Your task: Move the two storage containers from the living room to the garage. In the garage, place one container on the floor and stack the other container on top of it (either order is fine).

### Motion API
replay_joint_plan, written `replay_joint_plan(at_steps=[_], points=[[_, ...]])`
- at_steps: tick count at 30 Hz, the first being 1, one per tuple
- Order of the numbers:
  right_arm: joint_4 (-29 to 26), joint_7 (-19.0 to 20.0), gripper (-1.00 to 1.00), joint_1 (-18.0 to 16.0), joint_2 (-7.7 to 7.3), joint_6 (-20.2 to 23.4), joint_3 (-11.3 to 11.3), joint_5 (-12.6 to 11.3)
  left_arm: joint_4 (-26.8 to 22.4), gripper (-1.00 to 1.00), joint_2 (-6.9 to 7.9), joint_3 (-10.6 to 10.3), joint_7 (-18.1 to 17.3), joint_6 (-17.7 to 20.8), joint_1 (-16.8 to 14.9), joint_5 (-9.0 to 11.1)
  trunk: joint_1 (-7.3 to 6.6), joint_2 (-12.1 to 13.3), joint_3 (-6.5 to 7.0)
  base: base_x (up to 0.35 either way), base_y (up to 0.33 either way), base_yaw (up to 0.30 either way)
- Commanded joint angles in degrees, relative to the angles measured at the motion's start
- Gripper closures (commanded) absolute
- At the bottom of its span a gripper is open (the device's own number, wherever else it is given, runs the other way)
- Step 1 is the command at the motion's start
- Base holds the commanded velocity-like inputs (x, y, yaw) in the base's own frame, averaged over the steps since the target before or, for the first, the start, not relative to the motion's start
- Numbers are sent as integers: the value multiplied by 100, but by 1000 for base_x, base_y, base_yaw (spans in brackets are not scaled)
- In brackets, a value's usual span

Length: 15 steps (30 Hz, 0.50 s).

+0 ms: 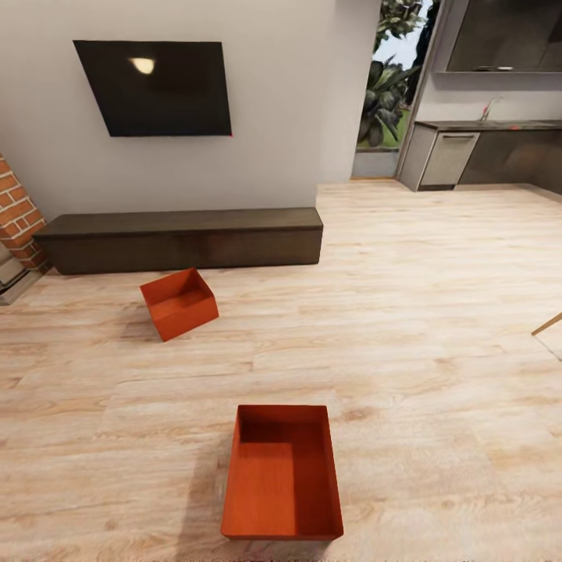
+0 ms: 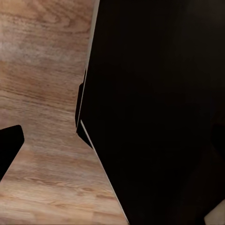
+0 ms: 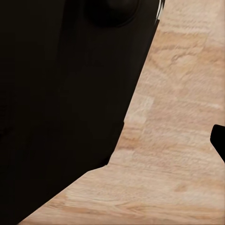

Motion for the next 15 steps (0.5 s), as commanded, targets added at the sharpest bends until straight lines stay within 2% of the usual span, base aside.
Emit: replay_joint_plan(at_steps=[1, 15], points=[[19, -17, -100, -6, 2, -31, 42, -12, -2, -100, -1, 9, 3, -9, 2, 44, 0, -2, -13, 0, 0, 0], [17, -17, -100, -6, 2, -31, 41, -11, -2, -100, -2, 9, 4, -8, 1, 44, 0, -2, -140, 0, 0, 0]])
